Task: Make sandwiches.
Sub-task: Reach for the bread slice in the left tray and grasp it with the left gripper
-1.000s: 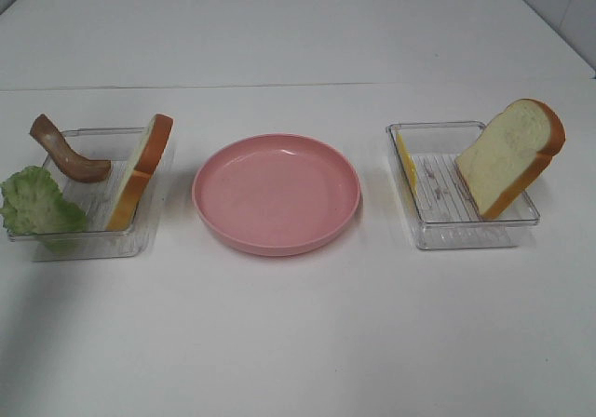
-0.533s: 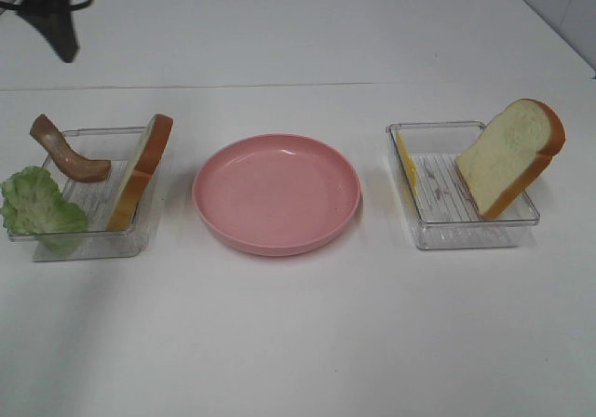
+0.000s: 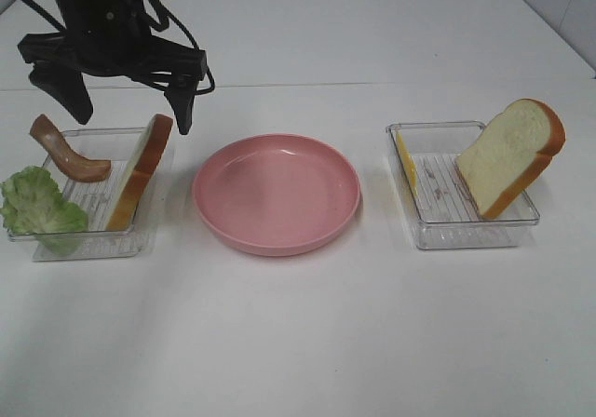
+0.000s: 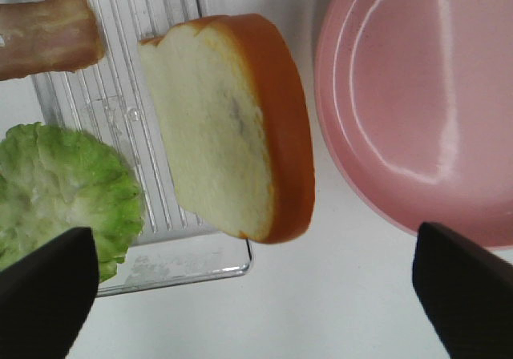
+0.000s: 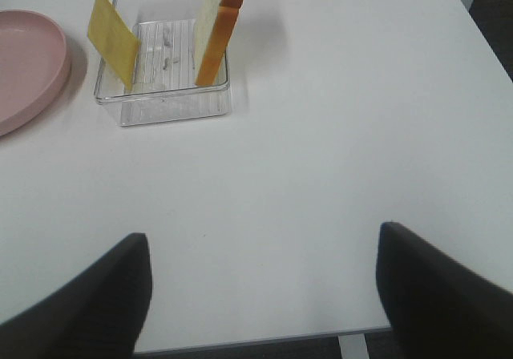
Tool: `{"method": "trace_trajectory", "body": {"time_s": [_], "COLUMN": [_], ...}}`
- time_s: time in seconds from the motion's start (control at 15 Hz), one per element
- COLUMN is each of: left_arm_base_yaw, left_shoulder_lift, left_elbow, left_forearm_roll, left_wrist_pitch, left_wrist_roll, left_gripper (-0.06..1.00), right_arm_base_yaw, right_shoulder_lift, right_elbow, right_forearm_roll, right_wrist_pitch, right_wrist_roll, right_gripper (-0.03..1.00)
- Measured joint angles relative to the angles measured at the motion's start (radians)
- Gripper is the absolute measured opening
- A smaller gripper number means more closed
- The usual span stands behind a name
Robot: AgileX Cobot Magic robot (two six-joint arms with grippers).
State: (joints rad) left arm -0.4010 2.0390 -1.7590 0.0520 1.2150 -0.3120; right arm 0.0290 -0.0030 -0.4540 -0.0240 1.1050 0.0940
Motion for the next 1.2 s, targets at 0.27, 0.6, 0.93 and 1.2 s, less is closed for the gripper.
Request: {"method": "trace_trajectory", "body": {"time_s": [0.27, 0.6, 0.93, 1.2], "left_arm_base_yaw": [-0.013, -0.012, 0.007, 0.009], "left_shoulder_lift": [0.097, 0.153, 0.186, 0.186], "left_elbow": [-0.105, -0.110, -0.110, -0.110], "left_forearm_roll": [0.013, 0.022, 0.030, 0.030], "left_wrist_pitch": [-0.001, 0.000, 0.000, 0.000], "left_wrist_roll": [-0.010, 0.009, 0.028, 0.052], "left_gripper": [0.99, 0.99, 0.99, 0.90], "right_arm_base_yaw": [0.000, 0.000, 0.000, 0.000], "right_shoulder_lift": [0.000, 0.000, 0.000, 0.000], "right_elbow": [0.000, 0.000, 0.000, 0.000], "right_forearm_roll": [0.000, 0.000, 0.000, 0.000], "right_wrist_pitch": [0.000, 0.000, 0.000, 0.000], "right_wrist_roll": [0.000, 0.000, 0.000, 0.000], "right_gripper": [0.76, 0.76, 0.76, 0.76]}}
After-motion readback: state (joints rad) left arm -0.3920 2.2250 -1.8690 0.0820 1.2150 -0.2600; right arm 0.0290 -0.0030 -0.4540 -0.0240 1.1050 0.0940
